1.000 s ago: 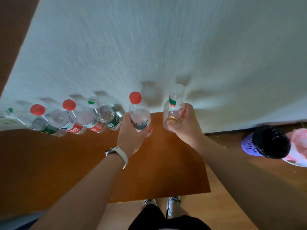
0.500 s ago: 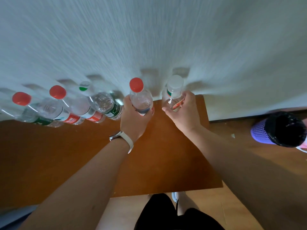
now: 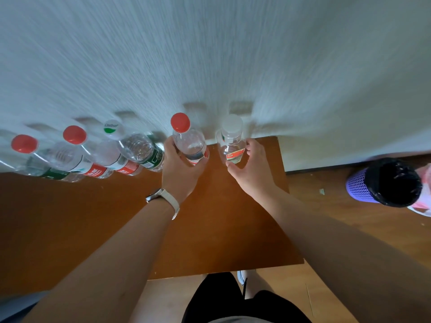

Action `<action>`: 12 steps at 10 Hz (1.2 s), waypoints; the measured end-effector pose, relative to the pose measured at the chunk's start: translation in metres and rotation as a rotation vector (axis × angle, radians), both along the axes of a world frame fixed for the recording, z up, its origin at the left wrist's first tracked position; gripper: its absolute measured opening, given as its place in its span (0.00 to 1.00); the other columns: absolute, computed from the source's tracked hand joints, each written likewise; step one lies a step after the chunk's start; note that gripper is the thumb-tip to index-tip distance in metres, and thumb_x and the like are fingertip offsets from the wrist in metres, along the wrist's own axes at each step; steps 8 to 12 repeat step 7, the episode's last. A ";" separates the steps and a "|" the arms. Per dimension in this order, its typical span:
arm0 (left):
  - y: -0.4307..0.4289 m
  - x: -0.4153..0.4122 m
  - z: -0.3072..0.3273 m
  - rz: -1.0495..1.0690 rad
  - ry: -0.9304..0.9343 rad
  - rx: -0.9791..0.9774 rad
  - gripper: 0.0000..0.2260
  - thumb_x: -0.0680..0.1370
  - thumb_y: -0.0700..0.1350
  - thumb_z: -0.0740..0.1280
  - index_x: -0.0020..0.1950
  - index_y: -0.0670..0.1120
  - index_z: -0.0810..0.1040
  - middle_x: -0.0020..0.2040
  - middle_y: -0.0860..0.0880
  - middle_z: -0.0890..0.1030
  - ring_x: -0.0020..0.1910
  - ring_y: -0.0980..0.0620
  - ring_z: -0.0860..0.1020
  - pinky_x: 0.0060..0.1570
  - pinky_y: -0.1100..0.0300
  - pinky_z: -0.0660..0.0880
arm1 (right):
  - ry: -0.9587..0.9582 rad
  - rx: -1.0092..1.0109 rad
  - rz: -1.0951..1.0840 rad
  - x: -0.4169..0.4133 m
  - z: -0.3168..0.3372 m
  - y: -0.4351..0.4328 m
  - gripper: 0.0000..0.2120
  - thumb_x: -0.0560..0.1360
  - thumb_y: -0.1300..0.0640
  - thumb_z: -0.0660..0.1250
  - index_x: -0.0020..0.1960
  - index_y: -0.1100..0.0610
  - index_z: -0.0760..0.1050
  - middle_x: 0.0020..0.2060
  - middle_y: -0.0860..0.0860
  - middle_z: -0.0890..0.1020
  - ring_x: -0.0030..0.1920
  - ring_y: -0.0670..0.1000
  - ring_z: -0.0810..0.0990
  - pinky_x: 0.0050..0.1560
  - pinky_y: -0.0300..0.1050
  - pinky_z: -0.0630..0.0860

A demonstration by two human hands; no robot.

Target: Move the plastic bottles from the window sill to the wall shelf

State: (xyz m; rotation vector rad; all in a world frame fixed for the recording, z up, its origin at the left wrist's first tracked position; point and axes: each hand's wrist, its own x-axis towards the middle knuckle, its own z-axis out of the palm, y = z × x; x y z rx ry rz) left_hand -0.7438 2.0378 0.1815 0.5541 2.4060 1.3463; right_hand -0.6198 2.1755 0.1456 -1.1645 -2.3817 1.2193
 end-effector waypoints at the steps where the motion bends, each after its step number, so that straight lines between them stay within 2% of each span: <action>1: -0.008 0.008 0.006 0.003 -0.006 0.007 0.39 0.69 0.51 0.79 0.74 0.47 0.61 0.62 0.54 0.76 0.62 0.59 0.76 0.62 0.60 0.75 | -0.025 0.017 0.033 0.003 0.006 0.006 0.33 0.72 0.47 0.73 0.71 0.53 0.64 0.64 0.48 0.71 0.56 0.42 0.70 0.53 0.35 0.68; 2: -0.016 0.018 0.013 0.042 -0.012 -0.022 0.42 0.69 0.54 0.77 0.76 0.50 0.58 0.65 0.55 0.73 0.65 0.57 0.73 0.64 0.63 0.70 | -0.031 0.076 0.070 -0.001 0.008 0.009 0.25 0.72 0.47 0.73 0.65 0.52 0.69 0.57 0.47 0.75 0.52 0.44 0.74 0.48 0.34 0.71; 3: -0.022 0.026 0.023 0.050 -0.006 -0.050 0.39 0.72 0.50 0.76 0.76 0.52 0.58 0.64 0.56 0.72 0.66 0.56 0.71 0.59 0.71 0.65 | -0.049 0.100 0.100 -0.011 0.012 0.011 0.24 0.73 0.48 0.73 0.64 0.52 0.68 0.55 0.49 0.76 0.49 0.46 0.77 0.45 0.36 0.76; 4: -0.029 0.029 0.028 0.055 -0.005 -0.076 0.38 0.72 0.48 0.75 0.76 0.52 0.58 0.66 0.54 0.71 0.68 0.55 0.69 0.63 0.65 0.65 | -0.042 0.087 0.112 -0.016 0.010 0.012 0.26 0.73 0.48 0.73 0.66 0.53 0.67 0.58 0.50 0.76 0.50 0.47 0.78 0.45 0.36 0.74; 5: -0.034 0.030 0.037 0.041 0.026 -0.123 0.35 0.73 0.48 0.74 0.76 0.50 0.60 0.68 0.53 0.71 0.69 0.54 0.69 0.67 0.58 0.68 | -0.074 0.076 0.119 -0.013 0.010 0.011 0.28 0.73 0.48 0.73 0.67 0.53 0.66 0.58 0.50 0.76 0.52 0.48 0.78 0.47 0.39 0.77; 6: -0.038 0.032 0.044 0.025 0.086 -0.156 0.33 0.74 0.49 0.73 0.75 0.49 0.62 0.69 0.51 0.70 0.68 0.53 0.69 0.67 0.56 0.69 | -0.084 0.071 0.108 -0.007 0.011 0.012 0.33 0.72 0.45 0.73 0.70 0.53 0.64 0.62 0.51 0.75 0.58 0.50 0.77 0.54 0.45 0.78; 7: -0.041 0.037 0.058 0.002 0.147 -0.227 0.30 0.76 0.50 0.70 0.75 0.49 0.63 0.70 0.50 0.70 0.66 0.54 0.69 0.64 0.57 0.68 | -0.061 0.190 0.098 0.007 0.026 0.013 0.32 0.75 0.42 0.68 0.73 0.55 0.64 0.66 0.53 0.73 0.64 0.52 0.74 0.58 0.43 0.74; 12: -0.041 0.037 0.058 0.002 0.147 -0.227 0.30 0.76 0.50 0.70 0.75 0.49 0.63 0.70 0.50 0.70 0.66 0.54 0.69 0.64 0.57 0.68 | -0.061 0.190 0.098 0.007 0.026 0.013 0.32 0.75 0.42 0.68 0.73 0.55 0.64 0.66 0.53 0.73 0.64 0.52 0.74 0.58 0.43 0.74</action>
